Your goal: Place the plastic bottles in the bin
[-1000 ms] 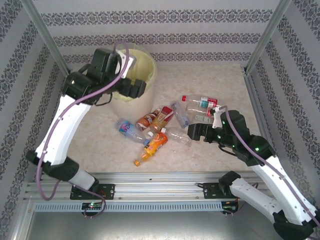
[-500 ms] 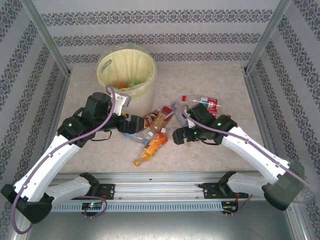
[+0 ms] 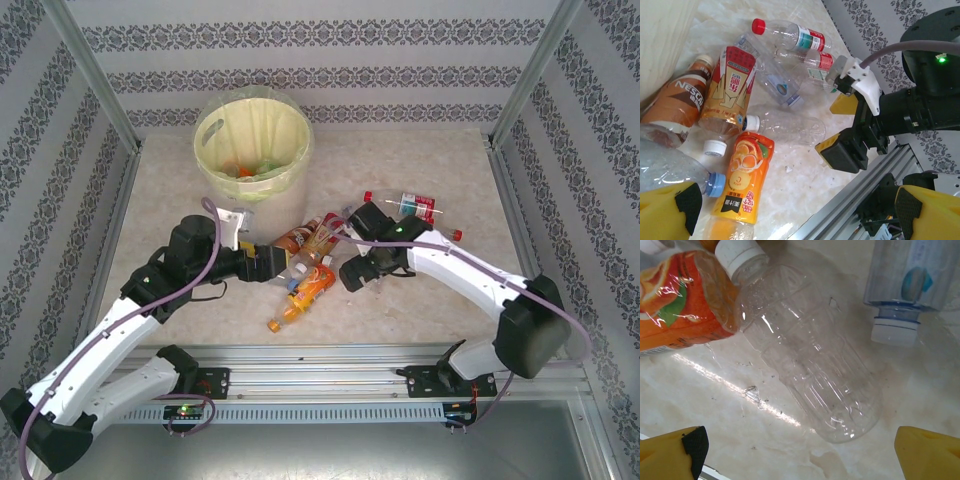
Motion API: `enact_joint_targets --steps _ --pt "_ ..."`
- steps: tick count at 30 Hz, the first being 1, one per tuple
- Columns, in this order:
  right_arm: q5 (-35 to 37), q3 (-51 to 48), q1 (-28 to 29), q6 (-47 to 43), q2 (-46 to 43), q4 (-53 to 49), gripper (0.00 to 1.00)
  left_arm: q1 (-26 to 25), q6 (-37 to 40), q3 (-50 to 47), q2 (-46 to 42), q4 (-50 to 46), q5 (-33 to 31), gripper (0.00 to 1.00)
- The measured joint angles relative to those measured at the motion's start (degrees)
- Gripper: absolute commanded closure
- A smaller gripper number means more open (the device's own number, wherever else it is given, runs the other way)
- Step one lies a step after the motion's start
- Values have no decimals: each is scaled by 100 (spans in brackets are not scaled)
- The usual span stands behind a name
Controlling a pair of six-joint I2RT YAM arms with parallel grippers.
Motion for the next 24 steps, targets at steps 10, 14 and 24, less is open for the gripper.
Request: enact_joint_targets --steps 10,14,24 --pt "33 208 -13 -575 1034 33 4 -74 -264 -256 -7 289 -24 0" --pt "83 208 -15 -597 1268 55 4 -74 -269 -293 2 343 -24 0" --pt "-101 -74 -15 -114 1202 181 12 -74 -393 -433 164 546 -20 0"
